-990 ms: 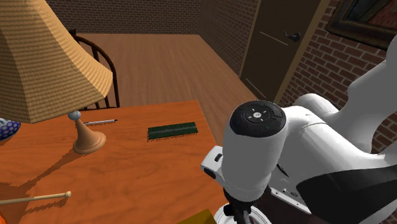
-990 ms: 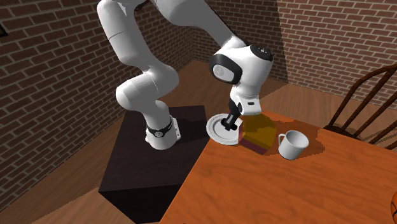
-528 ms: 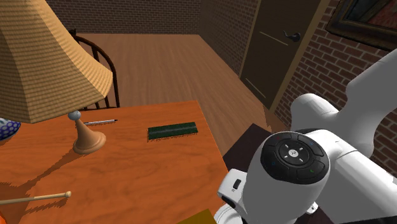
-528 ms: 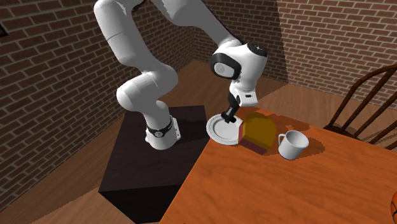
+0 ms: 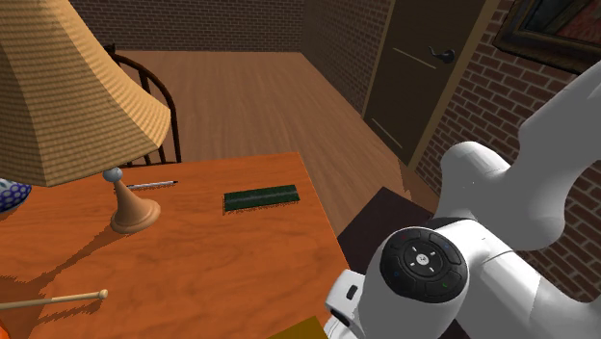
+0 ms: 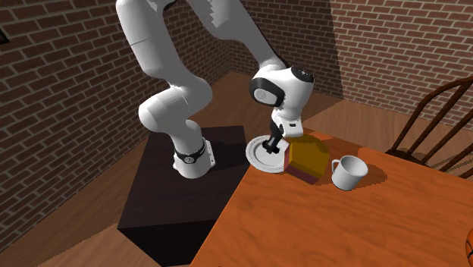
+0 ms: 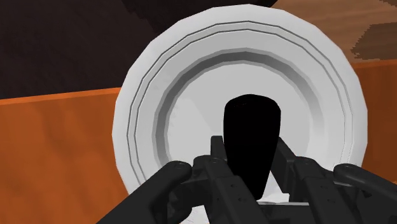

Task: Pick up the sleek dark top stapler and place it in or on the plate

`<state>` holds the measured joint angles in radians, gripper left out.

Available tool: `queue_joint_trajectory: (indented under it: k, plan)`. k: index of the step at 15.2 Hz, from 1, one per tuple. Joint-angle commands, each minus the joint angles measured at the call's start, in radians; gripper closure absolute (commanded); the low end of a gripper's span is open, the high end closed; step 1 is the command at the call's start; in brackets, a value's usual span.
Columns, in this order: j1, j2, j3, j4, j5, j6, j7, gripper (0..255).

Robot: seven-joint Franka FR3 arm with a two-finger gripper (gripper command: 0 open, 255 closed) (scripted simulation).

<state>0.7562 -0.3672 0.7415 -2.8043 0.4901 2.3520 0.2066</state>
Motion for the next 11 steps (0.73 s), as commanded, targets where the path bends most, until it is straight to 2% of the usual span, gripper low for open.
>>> queue_joint_trajectory:
  k: [1, 2, 10, 11]
  plan:
    - [-0.01, 0.039, 0.017, -0.006, -0.005, 0.045, 0.006, 255]
    - [-0.018, 0.064, 0.027, -0.01, -0.011, 0.073, 0.011, 255]
    - [-0.017, 0.064, 0.026, -0.01, -0.011, 0.073, 0.011, 255]
    - [-0.017, 0.064, 0.026, -0.01, -0.011, 0.073, 0.011, 0]
